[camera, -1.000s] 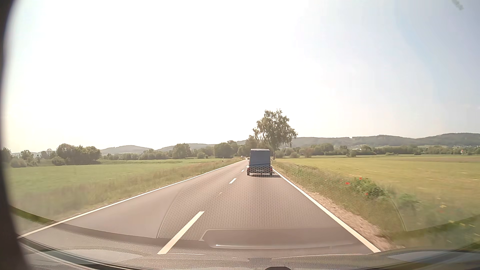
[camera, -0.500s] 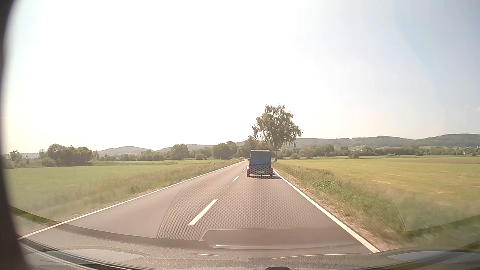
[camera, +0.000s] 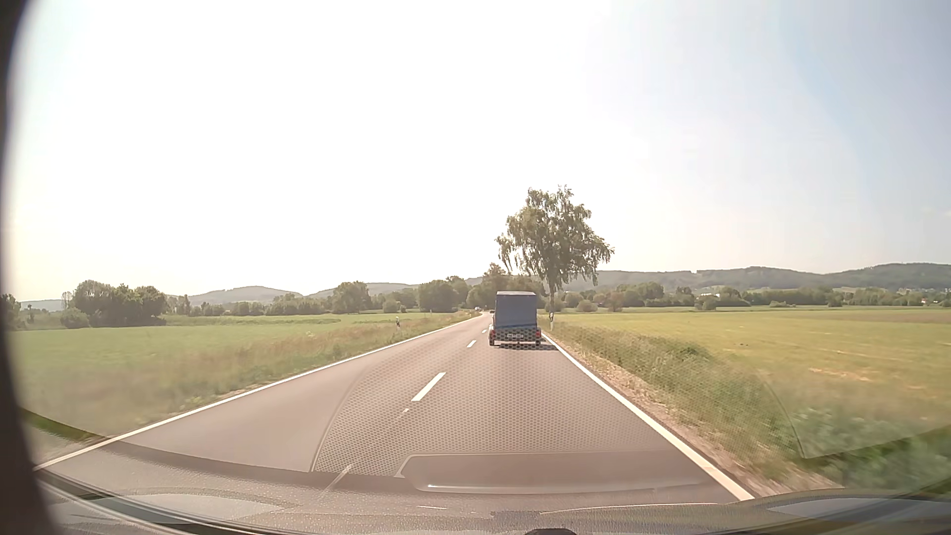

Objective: Follow the waypoints while adhering to traffic rules and regulations

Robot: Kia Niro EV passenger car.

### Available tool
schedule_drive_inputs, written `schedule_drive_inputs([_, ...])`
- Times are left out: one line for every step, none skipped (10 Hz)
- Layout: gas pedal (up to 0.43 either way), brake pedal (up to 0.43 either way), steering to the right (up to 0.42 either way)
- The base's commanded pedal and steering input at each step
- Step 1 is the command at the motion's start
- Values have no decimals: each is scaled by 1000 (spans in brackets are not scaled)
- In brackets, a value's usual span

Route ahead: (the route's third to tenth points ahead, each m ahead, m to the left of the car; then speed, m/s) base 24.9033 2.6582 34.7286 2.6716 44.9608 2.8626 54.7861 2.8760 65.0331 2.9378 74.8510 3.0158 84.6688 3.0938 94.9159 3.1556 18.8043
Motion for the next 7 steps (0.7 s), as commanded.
schedule_drive_inputs([197, 0, 0])
schedule_drive_inputs([197, 0, 0])
schedule_drive_inputs([197, 0, -1])
schedule_drive_inputs([197, 0, -1])
schedule_drive_inputs([189, 0, -1])
schedule_drive_inputs([177, 0, -1])
schedule_drive_inputs([177, 0, -1])
